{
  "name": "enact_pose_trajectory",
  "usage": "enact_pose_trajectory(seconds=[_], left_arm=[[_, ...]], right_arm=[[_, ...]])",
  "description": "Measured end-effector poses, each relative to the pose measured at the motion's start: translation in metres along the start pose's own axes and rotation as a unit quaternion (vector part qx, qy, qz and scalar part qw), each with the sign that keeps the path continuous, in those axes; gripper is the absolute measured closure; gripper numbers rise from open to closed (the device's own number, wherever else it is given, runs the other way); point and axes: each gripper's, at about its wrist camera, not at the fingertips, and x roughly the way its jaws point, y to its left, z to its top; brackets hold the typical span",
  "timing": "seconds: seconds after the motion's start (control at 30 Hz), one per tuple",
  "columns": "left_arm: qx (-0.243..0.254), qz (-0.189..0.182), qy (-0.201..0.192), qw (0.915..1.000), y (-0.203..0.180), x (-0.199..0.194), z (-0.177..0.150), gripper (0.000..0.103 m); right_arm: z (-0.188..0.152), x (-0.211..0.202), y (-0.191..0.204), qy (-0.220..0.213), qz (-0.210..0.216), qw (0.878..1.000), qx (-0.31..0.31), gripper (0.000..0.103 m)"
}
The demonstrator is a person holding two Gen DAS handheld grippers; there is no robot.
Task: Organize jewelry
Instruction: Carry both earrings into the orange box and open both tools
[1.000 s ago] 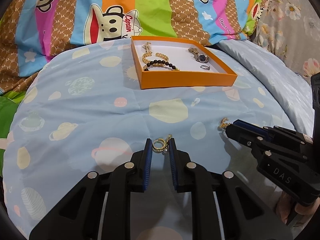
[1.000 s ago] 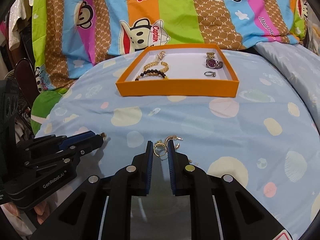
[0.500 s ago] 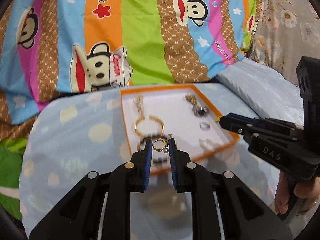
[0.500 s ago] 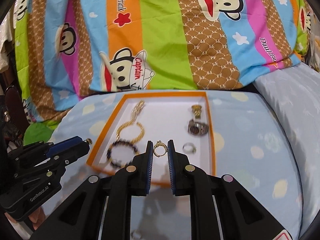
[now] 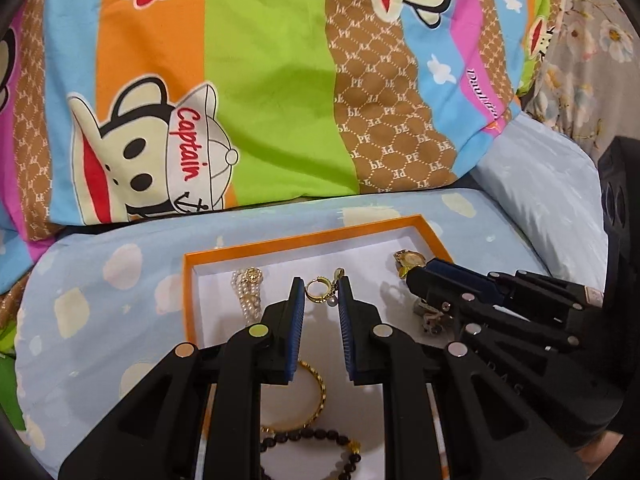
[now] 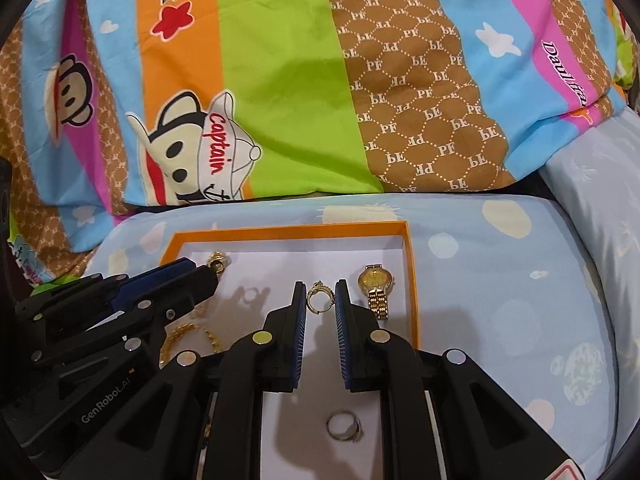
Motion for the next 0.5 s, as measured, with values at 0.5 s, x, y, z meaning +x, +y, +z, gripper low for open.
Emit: enact_pose_trajectory(seconds=[0.5], left_arm=[[-0.002, 0.001, 0.022, 0.9998, -0.001, 0.024, 0.001, 0.087]], right_arm=[[0.001, 0.021, -0.006, 0.016, 0.009, 1.0, 0.003, 0.088]])
